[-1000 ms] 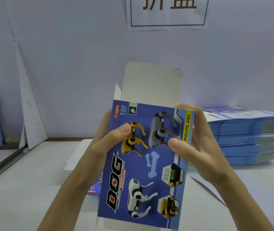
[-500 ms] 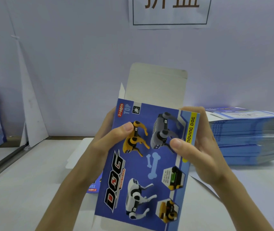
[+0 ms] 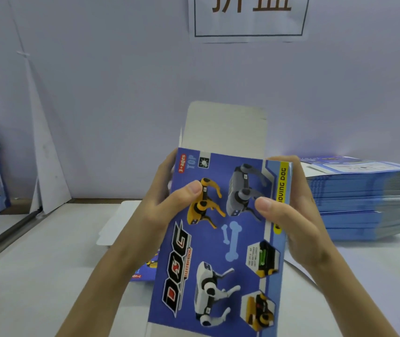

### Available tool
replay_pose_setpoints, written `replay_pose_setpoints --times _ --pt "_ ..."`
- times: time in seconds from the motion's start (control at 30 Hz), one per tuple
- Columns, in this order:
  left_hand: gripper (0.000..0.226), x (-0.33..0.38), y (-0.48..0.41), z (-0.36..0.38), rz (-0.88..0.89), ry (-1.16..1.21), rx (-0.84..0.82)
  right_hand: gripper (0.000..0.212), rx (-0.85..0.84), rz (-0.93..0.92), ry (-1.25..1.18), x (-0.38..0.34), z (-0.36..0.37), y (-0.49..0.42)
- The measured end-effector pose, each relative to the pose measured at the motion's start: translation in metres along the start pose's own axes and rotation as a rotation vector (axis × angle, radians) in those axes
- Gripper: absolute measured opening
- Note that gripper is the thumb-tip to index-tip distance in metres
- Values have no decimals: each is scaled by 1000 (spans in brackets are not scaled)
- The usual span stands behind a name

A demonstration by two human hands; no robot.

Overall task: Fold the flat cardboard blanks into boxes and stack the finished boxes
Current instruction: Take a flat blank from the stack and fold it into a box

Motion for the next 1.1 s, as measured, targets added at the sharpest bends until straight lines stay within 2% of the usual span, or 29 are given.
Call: replay_pose_setpoints --times 0.07,0.17,0.33,0.47,0.63,0.77,0.8,0.9,1.1 --pt "75 7 1 0 91 15 18 25 20 1 -48 -1 0 0" --pt "80 21 10 3 258 16 0 33 51 -14 -108 -3 -1 -1" --pt "74 33 20 2 421 21 5 37 33 -17 -174 -3 0 -1" --pt "64 36 20 3 438 83 16 41 27 -43 -132 -10 1 -4" --pt "48 44 28 1 489 100 35 36 15 -39 -160 -8 10 -3" --pt "12 40 27 -2 455 109 108 36 16 -22 -162 -5 10 -4" --pt "9 38 26 -3 438 130 133 36 11 -20 -168 -5 10 -4" --pt "19 32 22 0 384 177 122 34 14 -14 -261 -6 12 -5" --pt "6 27 18 4 329 221 67 30 12 6 -273 -9 9 -4"
Point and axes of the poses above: each hand's wrist, its own y-axis away from the middle knuckle, its own z-axis out of the palm, x = y × z, the point moved 10 cm from there along -y, towards the middle knuckle, and after that the axes turned 14 degrees about -z, right-handed, at the moved point
